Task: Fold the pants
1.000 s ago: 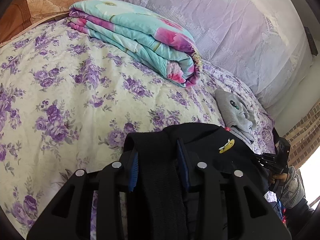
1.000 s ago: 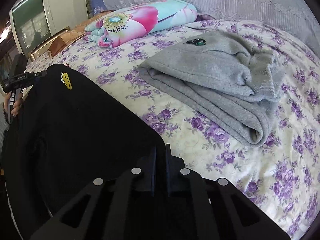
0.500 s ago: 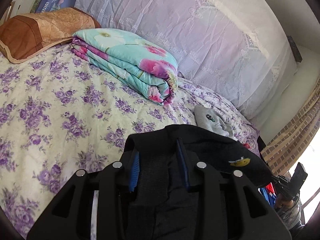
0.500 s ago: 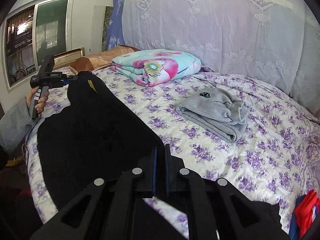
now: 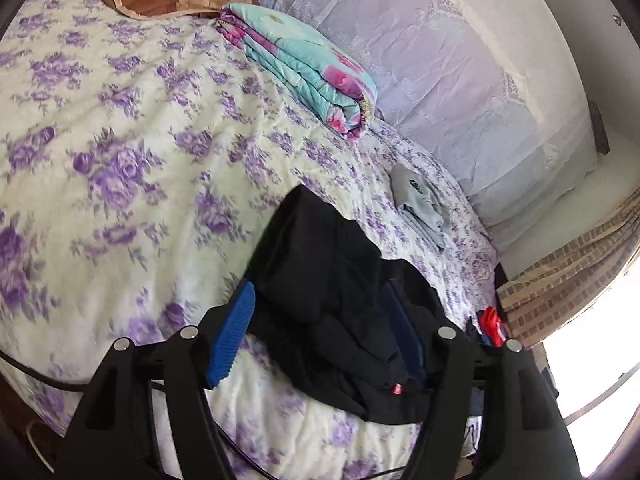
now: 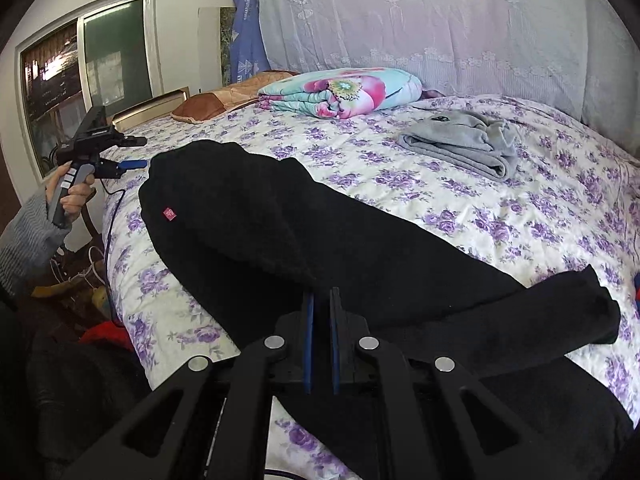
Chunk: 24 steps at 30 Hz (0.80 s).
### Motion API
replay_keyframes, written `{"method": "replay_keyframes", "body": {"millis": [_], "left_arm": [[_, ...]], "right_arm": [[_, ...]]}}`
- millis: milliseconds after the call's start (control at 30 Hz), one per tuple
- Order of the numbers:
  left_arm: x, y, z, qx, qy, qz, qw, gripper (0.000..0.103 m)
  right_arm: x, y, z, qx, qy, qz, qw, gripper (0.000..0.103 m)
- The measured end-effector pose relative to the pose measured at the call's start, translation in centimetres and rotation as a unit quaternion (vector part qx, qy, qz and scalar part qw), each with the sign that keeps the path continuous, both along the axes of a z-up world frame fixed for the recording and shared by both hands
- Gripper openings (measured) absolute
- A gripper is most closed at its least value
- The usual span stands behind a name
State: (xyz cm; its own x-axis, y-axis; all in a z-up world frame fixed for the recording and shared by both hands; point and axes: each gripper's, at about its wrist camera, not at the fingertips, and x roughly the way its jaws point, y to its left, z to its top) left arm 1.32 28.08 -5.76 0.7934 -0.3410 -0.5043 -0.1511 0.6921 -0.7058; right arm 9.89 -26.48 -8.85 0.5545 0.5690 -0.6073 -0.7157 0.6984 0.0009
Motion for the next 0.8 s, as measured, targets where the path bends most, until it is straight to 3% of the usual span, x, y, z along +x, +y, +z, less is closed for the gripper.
{"method": "replay_keyframes", "body": {"millis": [133, 300, 400, 467, 533, 667, 800], "left_arm": [[0.9, -0.8, -0.8, -0.032, 0.037, 0.016, 0.9987, 0.071], [2.2, -0.5, -1.9, -0.056, 0.051, 0.034, 0.9966, 0.068], [3.0, -0.4, -1.7, -0.054, 0.053, 0.034, 0.9965, 0.055], [3.2, 0.0, -1.5, -0.069, 0.053, 0.04, 0.9954, 0.034], [2.6, 0.3, -1.2, -0.079, 0.043, 0.04, 0.9952, 0.02], [0.2, 1.4, -1.0, -0.086, 0.033, 0.06, 0.9939, 0.014], [-1.1, 2.2, -2.4, -0.096, 0.053, 0.073, 0.9913, 0.013]], "right_arm": [[-0.2, -0.3, 0.1, 0.007, -0.006, -0.002, 1.0, 0.007], [-0.3, -0.6, 0.3, 0.017, -0.01, -0.005, 1.0, 0.007], [-0.4, -0.7, 0.5, 0.019, -0.013, -0.009, 1.0, 0.007], [-0.6, -1.0, 1.0, 0.023, -0.021, -0.013, 0.999, 0.007], [-0.9, -1.2, 1.3, 0.024, -0.022, -0.012, 0.999, 0.007], [-1.9, -1.3, 0.2, -0.001, -0.007, -0.005, 1.0, 0.007], [-2.0, -1.6, -2.0, -0.005, 0.02, -0.01, 1.0, 0.007]]}}
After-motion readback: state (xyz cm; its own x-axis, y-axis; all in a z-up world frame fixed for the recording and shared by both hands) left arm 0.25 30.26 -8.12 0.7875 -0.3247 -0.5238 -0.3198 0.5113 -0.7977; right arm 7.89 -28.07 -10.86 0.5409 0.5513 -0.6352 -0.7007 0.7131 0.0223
